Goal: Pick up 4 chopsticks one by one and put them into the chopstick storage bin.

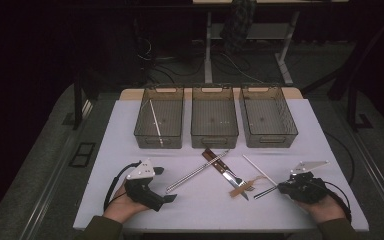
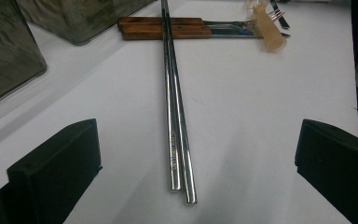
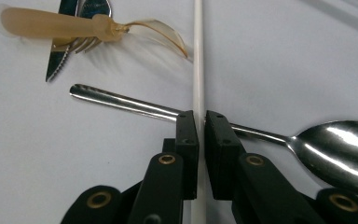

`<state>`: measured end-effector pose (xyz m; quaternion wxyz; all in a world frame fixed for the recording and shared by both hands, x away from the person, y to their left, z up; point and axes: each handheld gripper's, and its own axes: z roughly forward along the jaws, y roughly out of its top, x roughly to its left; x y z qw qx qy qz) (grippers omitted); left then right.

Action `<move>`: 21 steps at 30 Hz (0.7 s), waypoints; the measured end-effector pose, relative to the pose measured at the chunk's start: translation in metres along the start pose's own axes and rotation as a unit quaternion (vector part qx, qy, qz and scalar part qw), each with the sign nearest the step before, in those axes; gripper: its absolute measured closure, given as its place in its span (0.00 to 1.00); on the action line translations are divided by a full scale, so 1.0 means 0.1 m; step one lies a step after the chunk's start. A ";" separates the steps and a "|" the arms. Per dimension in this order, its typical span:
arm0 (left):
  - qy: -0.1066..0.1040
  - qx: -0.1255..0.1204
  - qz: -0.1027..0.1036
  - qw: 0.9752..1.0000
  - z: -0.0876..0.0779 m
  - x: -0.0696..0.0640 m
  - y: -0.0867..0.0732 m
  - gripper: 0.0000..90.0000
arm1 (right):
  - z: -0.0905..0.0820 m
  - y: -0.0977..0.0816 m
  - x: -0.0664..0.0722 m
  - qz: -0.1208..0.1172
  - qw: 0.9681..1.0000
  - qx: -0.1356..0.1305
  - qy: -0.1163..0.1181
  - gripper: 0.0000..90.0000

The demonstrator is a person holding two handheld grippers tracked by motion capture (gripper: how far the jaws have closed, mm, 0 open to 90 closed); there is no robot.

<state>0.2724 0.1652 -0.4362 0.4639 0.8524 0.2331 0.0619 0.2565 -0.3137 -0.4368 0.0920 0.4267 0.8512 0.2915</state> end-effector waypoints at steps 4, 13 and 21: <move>-0.001 0.000 0.000 1.000 0.00 0.00 0.00 0.00 | -0.03 0.00 -0.02 0.005 1.000 -0.005 -0.001 0.93; -0.002 0.001 0.000 1.000 0.01 0.00 0.00 0.00 | -0.11 0.03 -0.06 0.010 1.000 -0.026 0.000 0.93; -0.002 0.002 0.000 1.000 0.01 0.00 0.00 0.00 | -0.16 0.11 -0.03 0.003 0.999 -0.050 0.015 0.93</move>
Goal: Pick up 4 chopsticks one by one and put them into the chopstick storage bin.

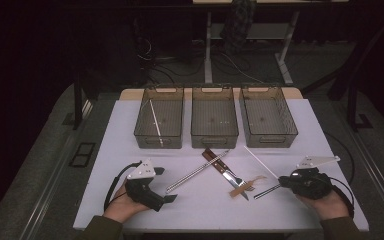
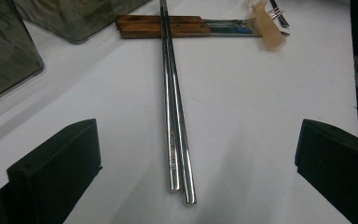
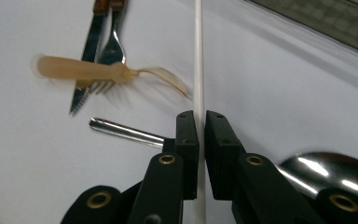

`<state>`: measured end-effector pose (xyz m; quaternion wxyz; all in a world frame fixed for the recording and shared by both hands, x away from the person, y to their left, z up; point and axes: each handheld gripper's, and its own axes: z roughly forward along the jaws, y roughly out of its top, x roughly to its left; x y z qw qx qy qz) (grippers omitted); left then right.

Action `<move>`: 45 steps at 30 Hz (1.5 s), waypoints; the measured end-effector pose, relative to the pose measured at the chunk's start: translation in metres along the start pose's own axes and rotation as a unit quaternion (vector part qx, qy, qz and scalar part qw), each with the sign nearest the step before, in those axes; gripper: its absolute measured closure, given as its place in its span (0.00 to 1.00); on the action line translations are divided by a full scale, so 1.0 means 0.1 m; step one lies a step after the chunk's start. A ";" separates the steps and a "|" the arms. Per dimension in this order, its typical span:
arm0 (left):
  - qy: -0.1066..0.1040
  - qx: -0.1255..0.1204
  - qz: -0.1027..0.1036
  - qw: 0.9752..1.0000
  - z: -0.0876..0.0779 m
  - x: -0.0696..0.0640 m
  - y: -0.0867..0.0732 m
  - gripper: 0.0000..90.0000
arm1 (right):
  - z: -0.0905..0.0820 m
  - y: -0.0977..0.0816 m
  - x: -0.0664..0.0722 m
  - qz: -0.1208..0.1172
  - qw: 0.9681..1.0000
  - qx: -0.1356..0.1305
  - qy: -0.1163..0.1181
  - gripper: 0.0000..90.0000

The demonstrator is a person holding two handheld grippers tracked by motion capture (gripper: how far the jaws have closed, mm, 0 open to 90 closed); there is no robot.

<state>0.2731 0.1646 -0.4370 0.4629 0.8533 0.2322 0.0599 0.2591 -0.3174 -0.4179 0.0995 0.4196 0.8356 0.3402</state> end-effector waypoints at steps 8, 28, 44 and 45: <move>0.000 -0.001 -0.001 1.000 0.00 0.00 0.00 0.00 | 0.03 0.12 0.04 -0.004 1.000 -0.016 0.020 0.93; 0.000 -0.004 0.001 1.000 0.00 0.00 0.00 0.00 | 0.16 0.47 0.16 -0.015 0.998 -0.053 0.043 0.93; -0.002 -0.003 0.001 1.000 0.00 0.00 0.00 0.00 | 0.24 0.78 0.27 -0.022 0.995 -0.081 0.058 0.93; -0.002 -0.002 0.001 1.000 0.00 0.00 0.00 0.00 | 0.25 0.80 0.28 -0.023 0.995 -0.082 0.058 0.93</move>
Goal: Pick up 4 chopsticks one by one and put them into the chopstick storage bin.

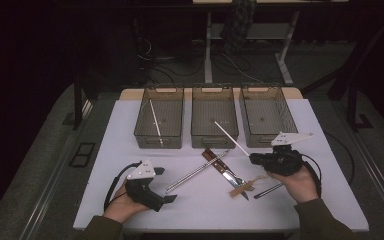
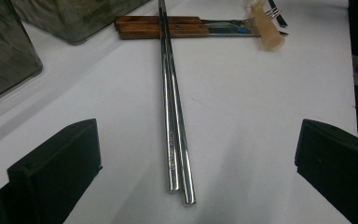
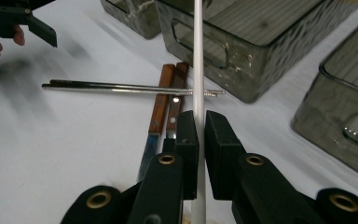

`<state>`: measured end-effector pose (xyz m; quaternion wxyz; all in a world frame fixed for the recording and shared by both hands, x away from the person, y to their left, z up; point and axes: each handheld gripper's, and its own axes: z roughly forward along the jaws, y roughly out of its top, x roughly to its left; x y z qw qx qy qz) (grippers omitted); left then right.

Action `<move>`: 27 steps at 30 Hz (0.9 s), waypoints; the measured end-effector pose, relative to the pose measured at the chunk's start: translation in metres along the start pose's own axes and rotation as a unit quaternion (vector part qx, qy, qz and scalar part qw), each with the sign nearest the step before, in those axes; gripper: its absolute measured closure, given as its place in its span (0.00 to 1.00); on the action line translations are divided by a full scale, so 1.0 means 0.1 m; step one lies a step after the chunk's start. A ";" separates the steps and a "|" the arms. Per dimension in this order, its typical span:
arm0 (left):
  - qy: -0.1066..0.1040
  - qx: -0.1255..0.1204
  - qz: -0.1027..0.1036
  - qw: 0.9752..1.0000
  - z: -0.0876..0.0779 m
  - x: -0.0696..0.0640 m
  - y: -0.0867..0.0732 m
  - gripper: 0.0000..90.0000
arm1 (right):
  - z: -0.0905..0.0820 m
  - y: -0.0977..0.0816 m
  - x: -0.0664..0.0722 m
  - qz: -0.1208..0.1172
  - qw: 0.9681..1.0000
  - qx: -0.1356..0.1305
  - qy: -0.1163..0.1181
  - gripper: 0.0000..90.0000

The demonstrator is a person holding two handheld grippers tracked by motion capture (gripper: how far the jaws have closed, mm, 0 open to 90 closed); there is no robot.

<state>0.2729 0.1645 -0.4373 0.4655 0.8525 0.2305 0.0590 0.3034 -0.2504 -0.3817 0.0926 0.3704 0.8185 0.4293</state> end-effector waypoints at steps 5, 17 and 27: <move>0.000 0.001 0.000 1.000 0.00 0.00 0.00 0.00 | 0.08 0.10 0.05 -0.008 1.000 -0.004 0.004 0.93; 0.001 0.000 -0.001 1.000 0.00 0.00 0.00 0.00 | 0.32 0.29 0.09 -0.011 1.000 -0.012 0.008 0.93; 0.000 -0.003 -0.002 1.000 -0.01 0.00 0.00 0.00 | 0.56 0.45 0.15 -0.004 1.000 -0.022 0.017 0.93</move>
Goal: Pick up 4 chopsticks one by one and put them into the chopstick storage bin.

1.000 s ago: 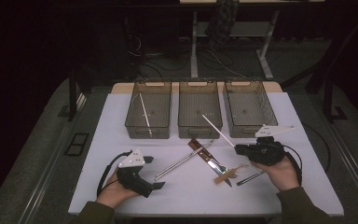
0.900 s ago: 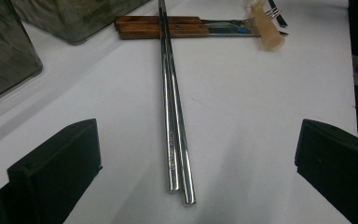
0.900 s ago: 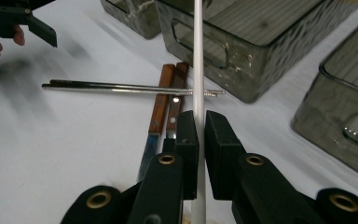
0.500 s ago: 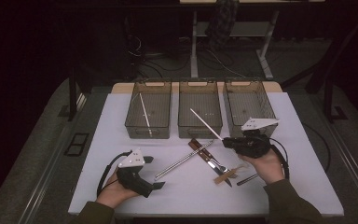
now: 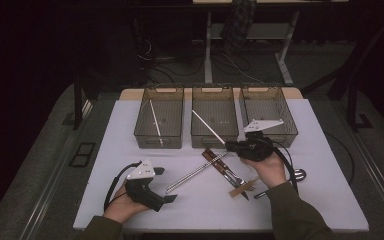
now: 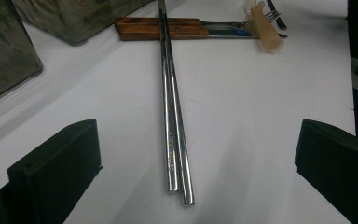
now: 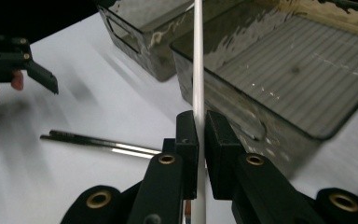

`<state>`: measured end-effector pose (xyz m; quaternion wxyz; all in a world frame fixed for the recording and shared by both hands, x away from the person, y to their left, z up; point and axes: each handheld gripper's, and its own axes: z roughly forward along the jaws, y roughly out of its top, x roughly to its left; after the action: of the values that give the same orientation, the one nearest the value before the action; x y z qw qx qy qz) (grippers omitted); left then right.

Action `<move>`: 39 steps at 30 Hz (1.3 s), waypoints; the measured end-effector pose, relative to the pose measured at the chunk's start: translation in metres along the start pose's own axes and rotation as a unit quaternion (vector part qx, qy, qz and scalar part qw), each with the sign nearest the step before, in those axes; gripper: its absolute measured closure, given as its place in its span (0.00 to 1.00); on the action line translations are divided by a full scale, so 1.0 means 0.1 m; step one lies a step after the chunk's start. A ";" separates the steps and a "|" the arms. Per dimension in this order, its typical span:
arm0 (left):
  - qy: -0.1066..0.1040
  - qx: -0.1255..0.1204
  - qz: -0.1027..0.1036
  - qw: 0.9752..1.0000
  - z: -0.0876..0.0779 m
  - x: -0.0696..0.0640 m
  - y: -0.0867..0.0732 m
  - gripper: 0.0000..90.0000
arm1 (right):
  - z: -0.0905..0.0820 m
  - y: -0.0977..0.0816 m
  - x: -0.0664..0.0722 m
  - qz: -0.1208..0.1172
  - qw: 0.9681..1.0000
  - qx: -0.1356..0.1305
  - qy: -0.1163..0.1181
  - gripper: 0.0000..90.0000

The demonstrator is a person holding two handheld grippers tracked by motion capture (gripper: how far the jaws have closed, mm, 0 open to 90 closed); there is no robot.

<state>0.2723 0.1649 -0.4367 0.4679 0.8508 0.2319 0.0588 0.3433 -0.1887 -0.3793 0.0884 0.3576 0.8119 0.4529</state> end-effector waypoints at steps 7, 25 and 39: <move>-0.001 0.003 -0.003 1.000 0.02 0.00 0.00 0.00 | 0.17 0.20 0.04 0.004 1.000 -0.013 0.009 0.93; -0.005 0.001 -0.005 1.000 0.02 0.00 0.00 0.00 | 0.61 0.72 0.12 0.011 1.000 -0.027 -0.003 0.93; -0.008 -0.002 -0.005 1.000 0.02 0.00 0.01 0.00 | 1.04 1.05 0.23 0.019 0.999 -0.035 -0.009 0.93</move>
<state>0.2732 0.1626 -0.4371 0.4716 0.8491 0.2325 0.0499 0.4278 -0.0691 -0.3508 0.0996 0.3740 0.7874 0.4798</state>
